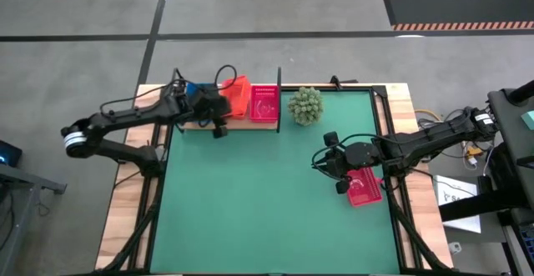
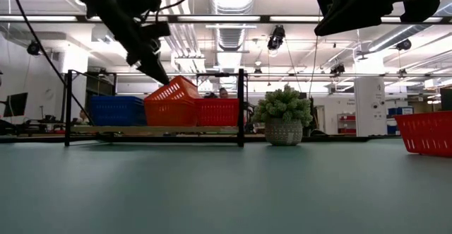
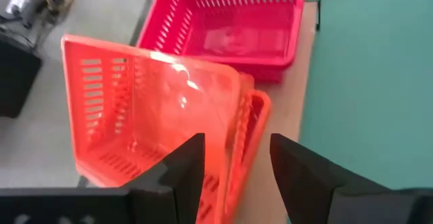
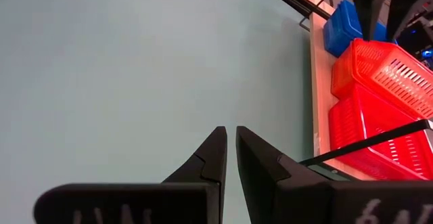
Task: Stack baskets on shelf by color
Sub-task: Stack the orange bin on the orange bin on the shelf
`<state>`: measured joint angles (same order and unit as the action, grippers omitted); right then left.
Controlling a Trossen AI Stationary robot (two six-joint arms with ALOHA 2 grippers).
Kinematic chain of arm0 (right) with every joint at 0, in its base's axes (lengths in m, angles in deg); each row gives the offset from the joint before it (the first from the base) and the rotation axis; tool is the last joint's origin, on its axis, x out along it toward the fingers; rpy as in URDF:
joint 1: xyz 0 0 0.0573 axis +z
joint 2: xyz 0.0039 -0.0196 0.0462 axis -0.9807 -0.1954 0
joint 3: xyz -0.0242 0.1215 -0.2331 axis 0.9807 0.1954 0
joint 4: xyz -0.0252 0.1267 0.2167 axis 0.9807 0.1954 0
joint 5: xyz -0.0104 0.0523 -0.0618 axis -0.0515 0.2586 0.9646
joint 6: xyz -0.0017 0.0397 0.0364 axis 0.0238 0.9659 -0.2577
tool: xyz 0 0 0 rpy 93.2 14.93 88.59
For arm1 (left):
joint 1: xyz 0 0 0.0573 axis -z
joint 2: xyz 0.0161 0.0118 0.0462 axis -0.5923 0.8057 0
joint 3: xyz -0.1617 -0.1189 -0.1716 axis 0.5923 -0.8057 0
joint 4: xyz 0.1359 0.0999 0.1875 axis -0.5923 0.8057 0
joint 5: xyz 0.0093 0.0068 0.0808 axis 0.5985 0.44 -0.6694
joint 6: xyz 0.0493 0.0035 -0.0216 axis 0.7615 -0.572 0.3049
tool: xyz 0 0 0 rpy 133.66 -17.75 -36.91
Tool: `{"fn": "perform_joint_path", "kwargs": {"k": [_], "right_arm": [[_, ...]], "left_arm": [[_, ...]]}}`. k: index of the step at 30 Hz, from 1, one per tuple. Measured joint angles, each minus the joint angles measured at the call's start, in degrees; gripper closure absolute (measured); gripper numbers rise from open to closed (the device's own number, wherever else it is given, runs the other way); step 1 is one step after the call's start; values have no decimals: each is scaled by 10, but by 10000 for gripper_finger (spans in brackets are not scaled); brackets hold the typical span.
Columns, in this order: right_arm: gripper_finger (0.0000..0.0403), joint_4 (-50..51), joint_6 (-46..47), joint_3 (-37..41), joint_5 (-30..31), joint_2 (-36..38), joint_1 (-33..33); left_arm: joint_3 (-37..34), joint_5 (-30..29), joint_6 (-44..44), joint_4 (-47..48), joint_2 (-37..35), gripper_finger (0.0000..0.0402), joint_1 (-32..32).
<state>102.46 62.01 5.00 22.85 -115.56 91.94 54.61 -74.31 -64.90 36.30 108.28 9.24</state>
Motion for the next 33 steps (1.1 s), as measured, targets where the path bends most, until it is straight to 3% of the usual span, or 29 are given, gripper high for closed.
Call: {"fn": "perform_joint_path", "kwargs": {"k": [9, 18, 28, 33], "right_arm": [[376, -7, 5, 0, 0, 0, 0], [376, -19, 5, 0, 0, 0, 0], [376, -36, 9, 0, 0, 0, 0], [376, -39, 6, 0, 0, 0, 0]], "left_arm": [[-26, -5, 10, -89, 17, 267, -3], [-26, -5, 10, -90, 19, 392, -3], [8, -13, 12, -76, 5, 399, 23], [66, -55, 28, 15, 5, 399, 33]]}}
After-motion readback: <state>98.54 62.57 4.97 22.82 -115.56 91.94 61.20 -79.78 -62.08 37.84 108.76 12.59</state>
